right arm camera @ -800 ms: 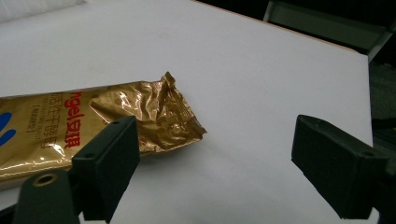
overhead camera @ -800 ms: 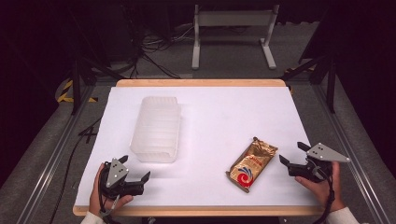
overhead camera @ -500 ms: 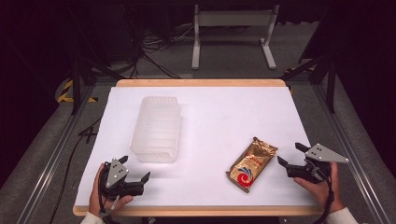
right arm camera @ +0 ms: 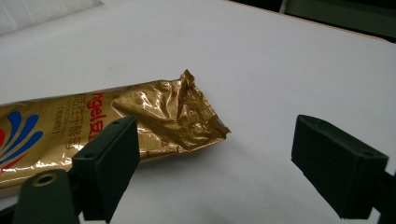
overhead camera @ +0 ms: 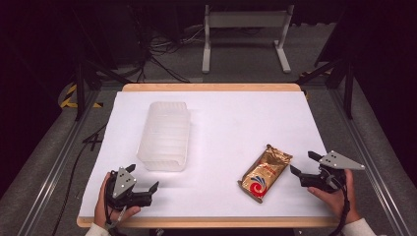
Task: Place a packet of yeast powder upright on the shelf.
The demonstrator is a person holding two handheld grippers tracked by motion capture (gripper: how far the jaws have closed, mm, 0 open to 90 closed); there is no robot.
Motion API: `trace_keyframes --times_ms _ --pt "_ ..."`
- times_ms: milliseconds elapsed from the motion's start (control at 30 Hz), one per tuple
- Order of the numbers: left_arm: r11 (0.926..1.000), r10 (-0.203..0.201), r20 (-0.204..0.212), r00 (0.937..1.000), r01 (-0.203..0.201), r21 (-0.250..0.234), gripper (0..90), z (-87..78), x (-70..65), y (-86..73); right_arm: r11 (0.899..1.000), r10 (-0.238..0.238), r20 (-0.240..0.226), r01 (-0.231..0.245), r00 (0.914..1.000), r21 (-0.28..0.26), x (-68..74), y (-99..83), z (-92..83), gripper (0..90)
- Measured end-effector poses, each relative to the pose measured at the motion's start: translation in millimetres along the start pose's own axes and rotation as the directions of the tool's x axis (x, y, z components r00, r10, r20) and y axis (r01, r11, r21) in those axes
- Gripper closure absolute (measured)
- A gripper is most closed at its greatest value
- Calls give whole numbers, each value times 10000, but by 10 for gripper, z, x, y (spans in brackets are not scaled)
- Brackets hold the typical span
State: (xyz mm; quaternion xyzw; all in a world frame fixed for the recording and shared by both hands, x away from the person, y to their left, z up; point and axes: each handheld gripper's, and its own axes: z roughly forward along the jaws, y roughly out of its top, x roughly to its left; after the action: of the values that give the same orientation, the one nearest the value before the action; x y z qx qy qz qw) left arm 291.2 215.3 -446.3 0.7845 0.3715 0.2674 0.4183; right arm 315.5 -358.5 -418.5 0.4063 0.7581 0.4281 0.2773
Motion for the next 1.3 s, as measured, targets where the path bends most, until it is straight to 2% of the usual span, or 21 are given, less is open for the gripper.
trace_keyframes --times_ms 133,433,733,900,1000,1100,1167,1233,1267,1300 --pt "10000 9 34 10000 -9 20 58 6 -8 -2 9997 76 -223 -70 9997 229 13 -5 41 172" --pt "9997 203 46 9998 -203 95 59 9 -21 1 9984 270 -175 -261 9995 504 62 4 142 150" --pt "9997 229 30 9997 -229 84 59 12 -25 3 9924 923 -401 -886 9949 849 63 8 253 144" --pt "9997 236 36 9997 -237 96 59 14 -27 4 9881 1149 -365 -1104 9927 1074 61 20 341 142" --pt "9997 229 55 9997 -230 101 59 16 -31 3 9742 1847 -668 -1737 9805 1440 59 18 427 136" --pt "9997 220 66 9997 -221 106 59 19 -29 2 9615 2231 -934 -2033 9703 1848 86 17 514 119" --pt "9997 216 65 9997 -217 125 59 21 -28 1 9543 2516 -1048 -2286 9621 1924 100 21 563 111" --pt "9997 228 85 9997 -229 129 59 24 -28 1 9502 2699 -1125 -2456 9563 1917 112 45 594 114" --pt "9997 223 91 9997 -225 134 59 26 -30 1 9462 2844 -1250 -2573 9505 1964 127 58 624 108" --pt "9996 216 122 9997 -218 152 59 27 -32 1 9479 2785 -1296 -2506 9516 1968 140 71 649 110"
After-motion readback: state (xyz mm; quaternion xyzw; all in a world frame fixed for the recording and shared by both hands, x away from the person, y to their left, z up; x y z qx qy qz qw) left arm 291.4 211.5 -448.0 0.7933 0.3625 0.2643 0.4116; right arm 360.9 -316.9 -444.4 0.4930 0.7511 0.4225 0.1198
